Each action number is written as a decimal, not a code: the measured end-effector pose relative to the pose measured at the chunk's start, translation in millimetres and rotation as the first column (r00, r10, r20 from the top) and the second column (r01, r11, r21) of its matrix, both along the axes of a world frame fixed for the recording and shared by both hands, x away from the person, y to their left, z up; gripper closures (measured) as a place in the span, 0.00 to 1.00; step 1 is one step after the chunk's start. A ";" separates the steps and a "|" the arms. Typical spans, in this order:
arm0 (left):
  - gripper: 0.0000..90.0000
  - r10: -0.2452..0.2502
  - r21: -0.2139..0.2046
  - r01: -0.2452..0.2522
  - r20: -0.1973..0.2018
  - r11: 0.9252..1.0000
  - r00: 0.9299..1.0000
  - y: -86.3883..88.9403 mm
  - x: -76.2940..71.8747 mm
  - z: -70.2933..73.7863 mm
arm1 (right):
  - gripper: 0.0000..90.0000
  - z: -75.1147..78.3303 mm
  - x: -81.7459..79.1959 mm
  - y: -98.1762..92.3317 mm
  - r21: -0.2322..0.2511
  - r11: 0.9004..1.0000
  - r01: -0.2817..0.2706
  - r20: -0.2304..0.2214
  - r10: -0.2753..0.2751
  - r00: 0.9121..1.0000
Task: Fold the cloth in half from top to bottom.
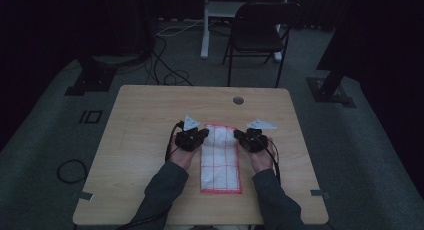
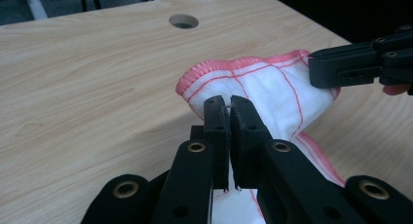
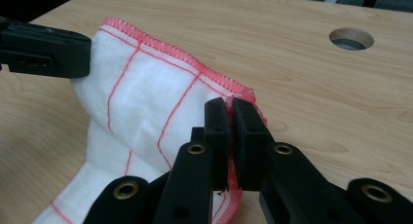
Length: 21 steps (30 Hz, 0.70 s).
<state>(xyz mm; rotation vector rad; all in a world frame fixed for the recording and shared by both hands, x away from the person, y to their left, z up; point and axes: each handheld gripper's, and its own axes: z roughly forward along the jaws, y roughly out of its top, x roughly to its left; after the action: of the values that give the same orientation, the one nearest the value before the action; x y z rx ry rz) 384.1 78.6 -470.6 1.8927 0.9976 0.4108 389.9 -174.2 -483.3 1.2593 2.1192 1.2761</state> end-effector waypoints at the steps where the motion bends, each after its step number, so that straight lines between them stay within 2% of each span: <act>1: 0.97 -0.001 -0.004 0.001 0.006 1.000 1.000 0.7 -2.3 1.3 | 0.96 1.6 -1.9 -0.3 0.004 1.000 -0.002 0.003 0.002 1.000; 10: 0.97 -0.015 -0.024 0.016 0.027 1.000 1.000 5.4 -23.9 8.7 | 0.96 15.2 -21.7 0.0 0.010 1.000 -0.029 0.036 0.029 0.999; 21: 0.97 -0.028 -0.026 0.028 0.012 0.999 1.000 11.6 -47.6 -2.5 | 0.96 9.8 -47.9 -0.3 0.008 0.998 -0.063 0.033 0.063 0.997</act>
<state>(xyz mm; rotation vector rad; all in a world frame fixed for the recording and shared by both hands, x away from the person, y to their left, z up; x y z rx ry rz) 336.5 90.3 -473.1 1.8769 0.9633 0.3903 342.0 -174.4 -473.5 1.1752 2.1479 1.3249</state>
